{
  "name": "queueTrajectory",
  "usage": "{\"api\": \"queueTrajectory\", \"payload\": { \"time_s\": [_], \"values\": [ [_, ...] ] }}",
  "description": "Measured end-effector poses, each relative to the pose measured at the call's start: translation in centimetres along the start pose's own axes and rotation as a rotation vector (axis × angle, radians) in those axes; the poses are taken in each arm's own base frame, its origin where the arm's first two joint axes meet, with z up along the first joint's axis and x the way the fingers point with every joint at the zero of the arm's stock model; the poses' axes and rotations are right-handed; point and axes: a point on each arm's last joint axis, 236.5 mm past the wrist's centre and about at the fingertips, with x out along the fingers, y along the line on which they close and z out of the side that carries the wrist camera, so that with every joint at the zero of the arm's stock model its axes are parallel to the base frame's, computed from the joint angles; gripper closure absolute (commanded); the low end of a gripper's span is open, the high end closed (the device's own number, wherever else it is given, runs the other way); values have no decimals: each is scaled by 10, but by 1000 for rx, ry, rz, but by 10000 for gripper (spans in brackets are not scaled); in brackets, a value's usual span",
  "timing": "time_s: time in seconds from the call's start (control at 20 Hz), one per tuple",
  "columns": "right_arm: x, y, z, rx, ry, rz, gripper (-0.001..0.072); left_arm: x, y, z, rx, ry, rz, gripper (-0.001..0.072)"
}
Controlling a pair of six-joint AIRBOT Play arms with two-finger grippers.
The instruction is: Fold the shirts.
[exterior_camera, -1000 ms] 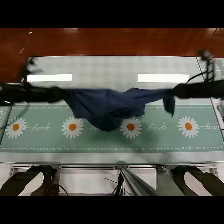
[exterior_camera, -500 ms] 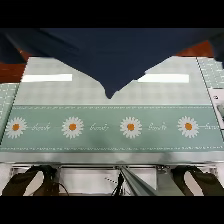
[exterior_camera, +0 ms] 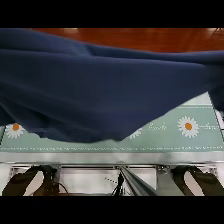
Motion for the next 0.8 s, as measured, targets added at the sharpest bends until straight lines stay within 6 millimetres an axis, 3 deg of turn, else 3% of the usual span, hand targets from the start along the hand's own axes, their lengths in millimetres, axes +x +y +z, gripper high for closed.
{"api": "queueTrajectory", "payload": {
  "time_s": [0.1,0.25,0.45,0.65,0.8],
  "values": [
    [21,-20,-20,28,138,-38,692,22,12,-27,-70,121,-19,679],
    [69,-52,-53,74,371,-58,692,65,29,-71,-168,283,-71,679],
    [141,-85,-97,139,651,-30,692,147,48,-136,-305,435,-139,678],
    [208,-108,-125,189,805,21,691,227,44,-211,-396,559,-179,678],
    [253,-126,-136,203,823,25,691,266,34,-255,-416,636,-189,678]
  ]
}}
